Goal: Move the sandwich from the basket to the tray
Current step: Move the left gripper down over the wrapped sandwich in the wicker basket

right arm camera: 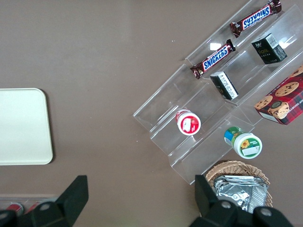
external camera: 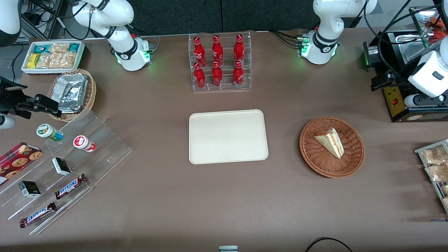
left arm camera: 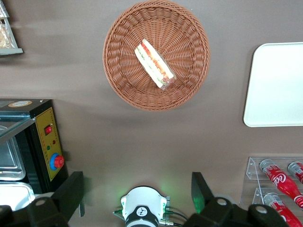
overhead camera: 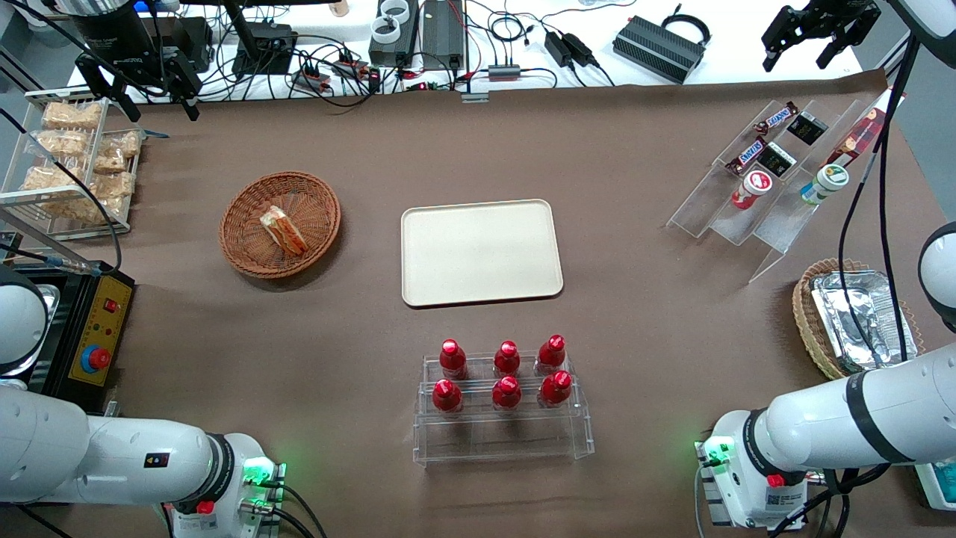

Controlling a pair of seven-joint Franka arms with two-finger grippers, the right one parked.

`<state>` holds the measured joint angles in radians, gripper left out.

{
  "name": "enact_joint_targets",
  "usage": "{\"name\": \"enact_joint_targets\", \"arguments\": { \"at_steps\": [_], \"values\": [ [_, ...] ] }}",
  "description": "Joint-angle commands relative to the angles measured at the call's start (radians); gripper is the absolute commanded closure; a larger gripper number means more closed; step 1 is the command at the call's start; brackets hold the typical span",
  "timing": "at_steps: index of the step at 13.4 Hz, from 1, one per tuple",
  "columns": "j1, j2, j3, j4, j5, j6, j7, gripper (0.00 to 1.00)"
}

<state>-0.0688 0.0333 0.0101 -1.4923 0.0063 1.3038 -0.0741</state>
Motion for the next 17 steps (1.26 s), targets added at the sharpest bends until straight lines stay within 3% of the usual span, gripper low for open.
{"name": "enact_joint_targets", "arguments": {
  "at_steps": [1, 6, 10, 17],
  "values": [
    [0.003, 0.000, -0.002, 0.014, -0.003, -0.017, 0.016, 0.00],
    [-0.006, 0.027, -0.007, -0.060, 0.032, 0.107, 0.010, 0.00],
    [-0.005, 0.016, -0.005, -0.232, 0.038, 0.276, -0.024, 0.00],
    [-0.006, 0.008, -0.007, -0.560, 0.040, 0.678, -0.272, 0.00]
  ]
}}
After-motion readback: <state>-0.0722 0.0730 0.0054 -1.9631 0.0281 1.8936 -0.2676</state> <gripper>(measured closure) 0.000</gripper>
